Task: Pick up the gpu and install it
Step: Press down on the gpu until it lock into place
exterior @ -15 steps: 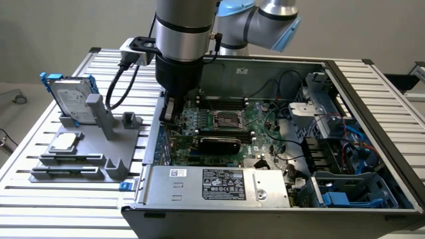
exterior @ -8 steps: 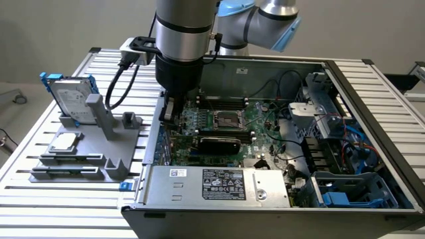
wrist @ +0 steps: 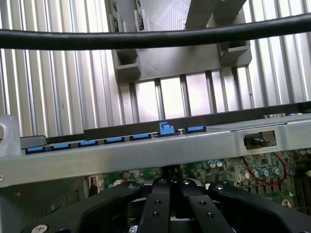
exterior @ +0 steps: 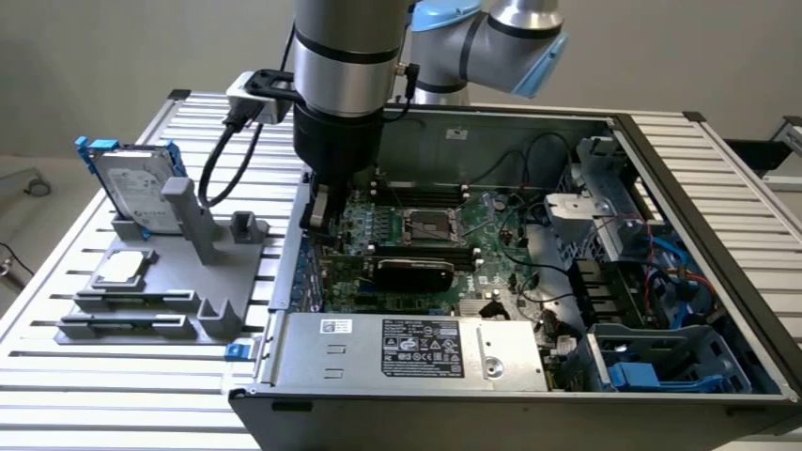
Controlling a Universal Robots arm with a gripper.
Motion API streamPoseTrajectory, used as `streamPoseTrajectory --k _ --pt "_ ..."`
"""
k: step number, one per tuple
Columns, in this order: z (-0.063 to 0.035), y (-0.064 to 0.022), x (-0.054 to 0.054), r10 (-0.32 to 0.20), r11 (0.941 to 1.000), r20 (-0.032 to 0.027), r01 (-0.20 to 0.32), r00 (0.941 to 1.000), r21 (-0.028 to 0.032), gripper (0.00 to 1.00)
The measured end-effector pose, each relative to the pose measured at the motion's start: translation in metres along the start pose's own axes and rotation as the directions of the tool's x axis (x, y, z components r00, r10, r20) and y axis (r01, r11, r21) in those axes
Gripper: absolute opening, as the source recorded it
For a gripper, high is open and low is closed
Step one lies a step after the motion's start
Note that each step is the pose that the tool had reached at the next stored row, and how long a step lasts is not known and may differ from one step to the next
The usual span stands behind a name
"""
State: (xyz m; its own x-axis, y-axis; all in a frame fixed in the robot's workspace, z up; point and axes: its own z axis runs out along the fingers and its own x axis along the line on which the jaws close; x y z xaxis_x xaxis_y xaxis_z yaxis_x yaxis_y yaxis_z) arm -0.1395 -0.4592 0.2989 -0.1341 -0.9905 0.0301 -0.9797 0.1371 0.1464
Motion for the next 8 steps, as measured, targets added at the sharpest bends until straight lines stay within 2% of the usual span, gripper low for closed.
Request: streamPoseTrajectory --k 8 --pt "0.0008 -0.0001 0.0 0.004 1.0 0.0007 -0.004 1.0 -0.0001 0.11"
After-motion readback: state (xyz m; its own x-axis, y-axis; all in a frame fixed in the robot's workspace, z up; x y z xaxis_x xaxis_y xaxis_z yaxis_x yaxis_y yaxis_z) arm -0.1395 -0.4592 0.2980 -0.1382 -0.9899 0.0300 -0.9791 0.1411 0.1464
